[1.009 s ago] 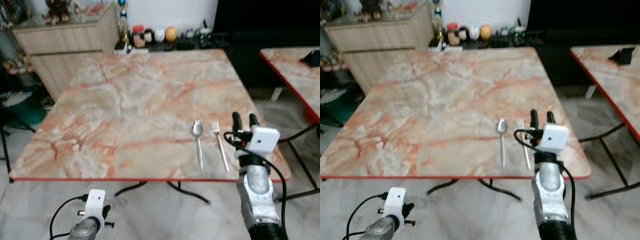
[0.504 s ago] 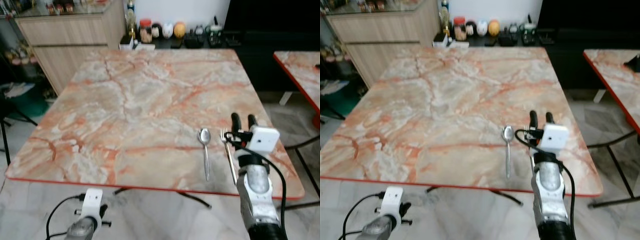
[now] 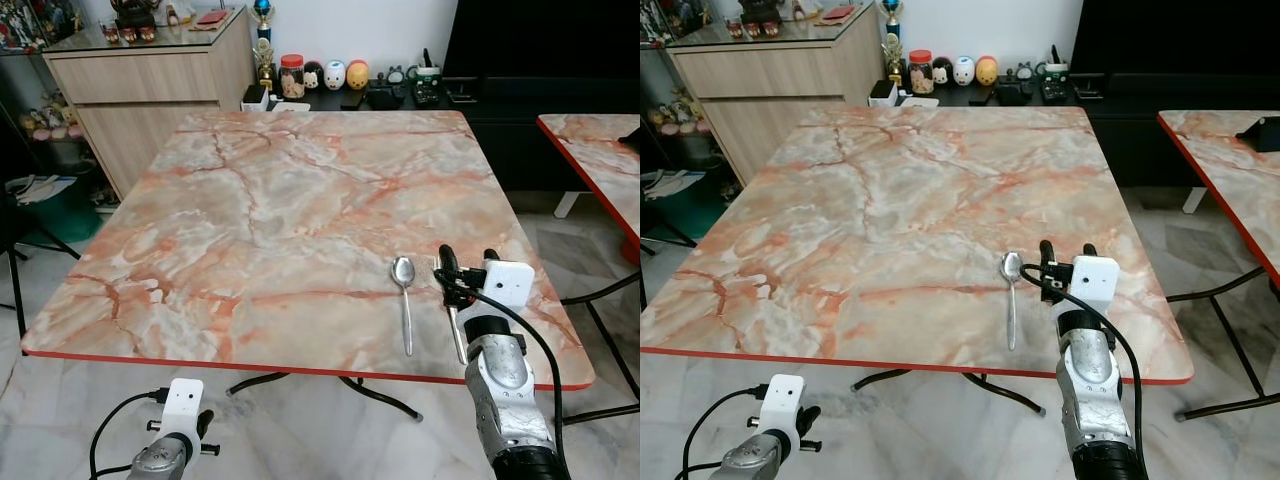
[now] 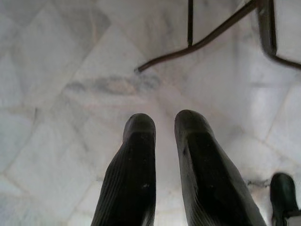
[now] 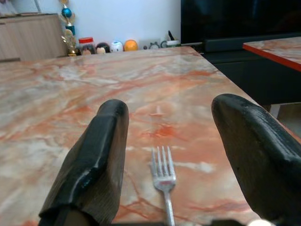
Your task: Setting the table
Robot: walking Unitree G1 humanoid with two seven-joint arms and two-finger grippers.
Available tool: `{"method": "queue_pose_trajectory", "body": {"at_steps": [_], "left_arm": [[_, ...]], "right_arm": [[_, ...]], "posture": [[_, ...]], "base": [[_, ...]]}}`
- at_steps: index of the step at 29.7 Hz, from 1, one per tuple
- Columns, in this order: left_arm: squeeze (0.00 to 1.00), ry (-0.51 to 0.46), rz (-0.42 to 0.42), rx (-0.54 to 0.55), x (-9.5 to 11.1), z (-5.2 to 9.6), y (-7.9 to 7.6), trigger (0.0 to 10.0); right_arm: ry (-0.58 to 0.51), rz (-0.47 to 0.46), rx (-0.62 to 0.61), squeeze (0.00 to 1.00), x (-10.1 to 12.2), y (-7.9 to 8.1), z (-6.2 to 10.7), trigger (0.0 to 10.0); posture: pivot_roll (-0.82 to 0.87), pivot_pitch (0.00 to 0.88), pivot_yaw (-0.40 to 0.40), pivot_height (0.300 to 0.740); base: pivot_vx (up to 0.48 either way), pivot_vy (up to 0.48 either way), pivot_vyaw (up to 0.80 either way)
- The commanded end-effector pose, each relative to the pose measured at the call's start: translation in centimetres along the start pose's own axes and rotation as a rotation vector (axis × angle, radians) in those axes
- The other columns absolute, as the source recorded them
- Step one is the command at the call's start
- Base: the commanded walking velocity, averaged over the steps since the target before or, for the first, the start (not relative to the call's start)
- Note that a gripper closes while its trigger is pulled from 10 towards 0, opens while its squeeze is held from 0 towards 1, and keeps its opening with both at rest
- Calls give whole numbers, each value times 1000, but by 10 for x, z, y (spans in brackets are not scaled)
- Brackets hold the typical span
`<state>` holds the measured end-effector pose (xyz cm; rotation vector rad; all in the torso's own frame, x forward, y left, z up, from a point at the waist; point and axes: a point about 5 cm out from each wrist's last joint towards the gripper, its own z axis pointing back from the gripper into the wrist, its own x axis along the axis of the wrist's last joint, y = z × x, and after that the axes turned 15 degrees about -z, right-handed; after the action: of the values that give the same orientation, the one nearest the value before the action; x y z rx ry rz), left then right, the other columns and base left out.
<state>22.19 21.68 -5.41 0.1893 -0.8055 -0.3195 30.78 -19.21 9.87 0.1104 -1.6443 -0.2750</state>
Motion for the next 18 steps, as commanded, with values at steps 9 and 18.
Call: {"method": "queue_pose_trajectory", "body": {"at_steps": [9, 18], "left_arm": [[0, 181, -9, 27, -54, 20, 13, 10000], [0, 176, -9, 20, -53, 19, 10, 10000]], "right_arm": [[65, 47, -87, 0, -3, -14, -2, 10000], [196, 9, -87, 0, -18, -12, -4, 10000]], "posture": [[66, 0, 33, 740], [67, 0, 27, 740]], "base": [[0, 0, 0], [0, 0, 0]]}}
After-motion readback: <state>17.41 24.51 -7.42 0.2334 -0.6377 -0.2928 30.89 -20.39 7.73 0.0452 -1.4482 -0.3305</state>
